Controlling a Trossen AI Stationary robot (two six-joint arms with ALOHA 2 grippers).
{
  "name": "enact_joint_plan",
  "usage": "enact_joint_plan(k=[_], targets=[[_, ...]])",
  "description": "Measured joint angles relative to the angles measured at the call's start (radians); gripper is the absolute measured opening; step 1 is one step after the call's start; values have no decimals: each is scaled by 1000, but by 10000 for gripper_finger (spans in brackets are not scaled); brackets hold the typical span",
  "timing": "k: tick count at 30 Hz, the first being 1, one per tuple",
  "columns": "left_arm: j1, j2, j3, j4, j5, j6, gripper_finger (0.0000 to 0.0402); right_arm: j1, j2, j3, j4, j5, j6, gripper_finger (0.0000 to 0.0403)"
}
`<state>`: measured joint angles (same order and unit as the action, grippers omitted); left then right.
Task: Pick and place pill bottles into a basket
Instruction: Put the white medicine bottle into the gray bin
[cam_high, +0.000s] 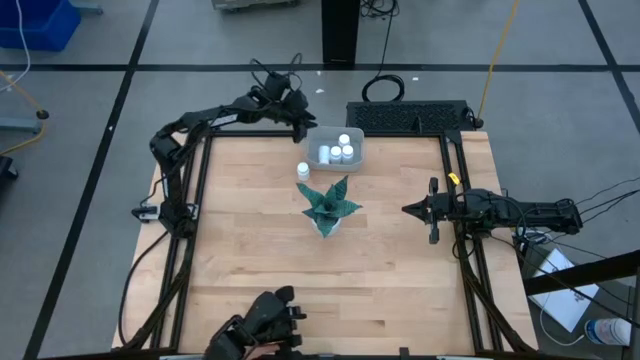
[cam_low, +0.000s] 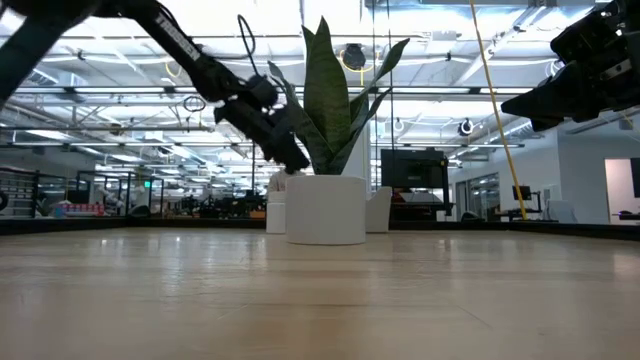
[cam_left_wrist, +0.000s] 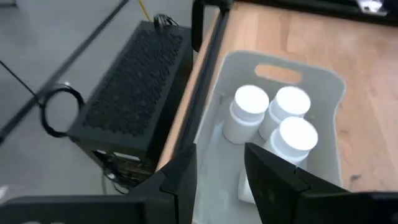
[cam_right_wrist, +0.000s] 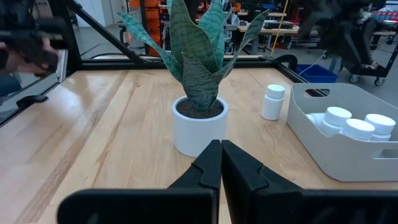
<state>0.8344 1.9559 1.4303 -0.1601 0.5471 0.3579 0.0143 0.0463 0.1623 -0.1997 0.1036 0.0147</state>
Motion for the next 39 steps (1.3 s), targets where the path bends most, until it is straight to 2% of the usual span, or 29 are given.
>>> enact_joint_plan(k=[8,11,15,21,28,33,37,39], targets=[[20,-128,0,-179,-29,27,128,0,0,0,0,0,0,4],[8,-175,0,-269,-110,70,127,0,0,0,0,0,0,4],[-24,-212,0,-287,-212,4,127,0,0,0,0,0,0,4],[-66,-251,0,-268,-216,44,127,0,0,0,0,0,0,4],[-73,-257,0,-218,-102,41,127,0,0,0,0,0,0,4],[-65,-257,-14,-58,91,64,127,0,0,0,5,5,1,4],[-32,-258,-14,78,155,25,127,-3,-1,0,142,167,-4,4],[-19,-257,-14,133,180,1,127,-2,0,0,191,187,18,4]])
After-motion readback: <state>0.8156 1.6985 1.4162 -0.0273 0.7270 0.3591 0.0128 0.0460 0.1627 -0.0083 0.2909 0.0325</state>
